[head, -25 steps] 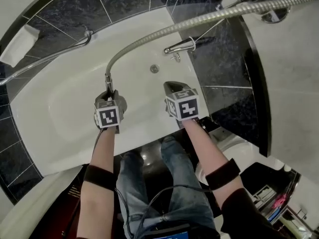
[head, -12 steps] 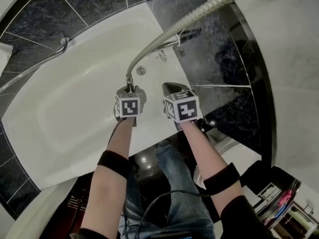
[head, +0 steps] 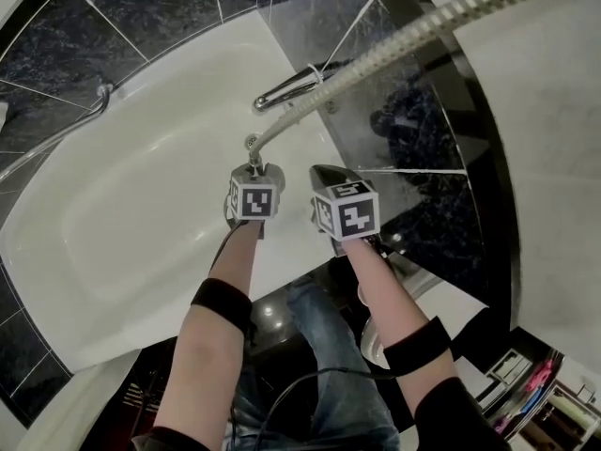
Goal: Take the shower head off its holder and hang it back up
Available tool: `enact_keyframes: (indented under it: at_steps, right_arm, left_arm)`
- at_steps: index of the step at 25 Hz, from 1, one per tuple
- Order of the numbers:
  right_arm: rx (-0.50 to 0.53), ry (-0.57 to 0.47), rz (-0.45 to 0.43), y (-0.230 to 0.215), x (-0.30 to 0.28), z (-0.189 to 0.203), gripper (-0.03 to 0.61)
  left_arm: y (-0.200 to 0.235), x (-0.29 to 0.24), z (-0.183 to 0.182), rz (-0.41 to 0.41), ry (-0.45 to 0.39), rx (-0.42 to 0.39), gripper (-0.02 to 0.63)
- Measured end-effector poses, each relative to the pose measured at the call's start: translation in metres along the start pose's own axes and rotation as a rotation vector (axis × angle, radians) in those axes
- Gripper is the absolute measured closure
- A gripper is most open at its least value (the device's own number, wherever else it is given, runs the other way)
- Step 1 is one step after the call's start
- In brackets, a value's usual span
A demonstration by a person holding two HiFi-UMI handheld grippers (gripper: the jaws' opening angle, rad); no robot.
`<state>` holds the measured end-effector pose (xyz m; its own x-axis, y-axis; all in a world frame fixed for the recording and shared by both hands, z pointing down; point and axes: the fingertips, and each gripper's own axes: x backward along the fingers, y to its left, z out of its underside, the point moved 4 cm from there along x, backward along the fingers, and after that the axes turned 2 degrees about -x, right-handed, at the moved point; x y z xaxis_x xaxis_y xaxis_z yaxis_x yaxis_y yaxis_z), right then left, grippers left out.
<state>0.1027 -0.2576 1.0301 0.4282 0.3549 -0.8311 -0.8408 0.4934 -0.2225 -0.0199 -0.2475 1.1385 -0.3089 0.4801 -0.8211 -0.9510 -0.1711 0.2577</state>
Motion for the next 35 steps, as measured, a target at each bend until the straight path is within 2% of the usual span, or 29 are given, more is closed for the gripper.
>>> enact_keyframes:
  at_steps: [3,5,8,17,18,19,20,22,23,28,35]
  right_arm:
    - [0.002,-0.006,0.006,-0.003,0.002,-0.001,0.558]
    - [0.001,-0.007,0.009,-0.005,0.003,-0.001,0.559]
    - [0.0,-0.009,0.007,-0.003,0.005,-0.002,0.558]
    - [-0.011,-0.01,0.002,0.01,0.024,-0.006,0.558]
    - [-0.013,-0.01,0.001,0.013,0.031,-0.007,0.558]
    - [-0.016,-0.007,0.003,0.016,0.039,-0.009,0.558]
    - [-0.021,-0.004,0.005,0.019,0.048,-0.011,0.558]
    - [-0.029,0.001,0.008,0.028,0.072,-0.019,0.558]
    - [-0.028,0.0,0.004,0.035,0.086,-0.025,0.558]
    - [0.007,-0.016,-0.021,0.07,0.154,-0.058,0.558]
    - [0.102,-0.1,-0.091,0.131,0.248,-0.116,0.558]
  left_arm:
    - [-0.004,-0.007,-0.008,0.004,0.007,-0.006,0.51]
    - [-0.01,-0.009,-0.011,0.016,0.015,-0.016,0.411]
    - [-0.012,-0.007,-0.009,0.029,0.03,-0.024,0.339]
    - [-0.005,0.038,-0.006,-0.005,0.031,-0.045,0.339]
    - [-0.004,0.051,-0.009,-0.02,0.024,-0.048,0.345]
    - [-0.003,0.067,-0.012,-0.039,0.015,-0.05,0.386]
    - [-0.002,0.085,-0.016,-0.062,0.004,-0.053,0.436]
    - [-0.004,0.125,-0.023,-0.105,-0.02,-0.064,0.578]
    - [-0.006,0.148,-0.026,-0.119,-0.032,-0.068,0.611]
    - [-0.012,0.278,-0.061,-0.176,-0.12,-0.068,0.611]
    - [-0.002,0.458,-0.083,-0.297,-0.252,-0.037,0.611]
